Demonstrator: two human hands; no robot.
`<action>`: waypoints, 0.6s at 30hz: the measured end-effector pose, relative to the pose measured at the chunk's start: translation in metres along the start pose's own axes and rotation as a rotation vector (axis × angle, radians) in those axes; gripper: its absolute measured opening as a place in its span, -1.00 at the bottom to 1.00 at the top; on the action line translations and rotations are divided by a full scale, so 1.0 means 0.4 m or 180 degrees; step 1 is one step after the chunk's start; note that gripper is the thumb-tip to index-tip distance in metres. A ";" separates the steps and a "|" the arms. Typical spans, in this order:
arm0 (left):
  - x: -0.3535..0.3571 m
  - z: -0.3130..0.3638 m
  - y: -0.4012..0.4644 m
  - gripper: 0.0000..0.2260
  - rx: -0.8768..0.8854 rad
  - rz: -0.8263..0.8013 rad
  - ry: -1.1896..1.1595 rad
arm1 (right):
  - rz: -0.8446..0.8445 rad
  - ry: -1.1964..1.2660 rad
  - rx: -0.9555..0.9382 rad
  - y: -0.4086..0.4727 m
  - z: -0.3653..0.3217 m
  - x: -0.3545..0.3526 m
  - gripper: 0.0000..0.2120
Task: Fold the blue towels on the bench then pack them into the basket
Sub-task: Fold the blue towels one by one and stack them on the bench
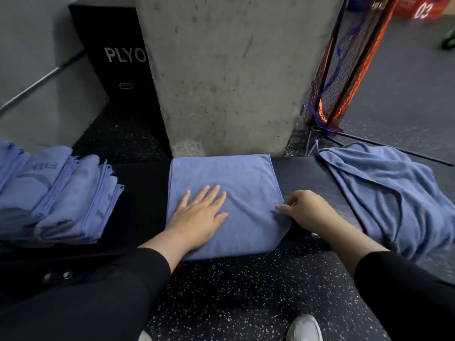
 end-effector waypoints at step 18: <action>0.010 -0.001 0.026 -0.42 0.0032 0.0222 0.0033 | -0.0360 0.2122 -0.0634 -0.017 -0.055 -0.043 -0.71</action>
Point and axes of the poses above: each hand's wrist, its own y-axis towards the middle knuckle, its own x-axis out of the palm, z = x × y, the point moved 8 cm from there along y, towards the middle knuckle, and after that the axes turned 13 degrees about -y, right-handed, at the moved point
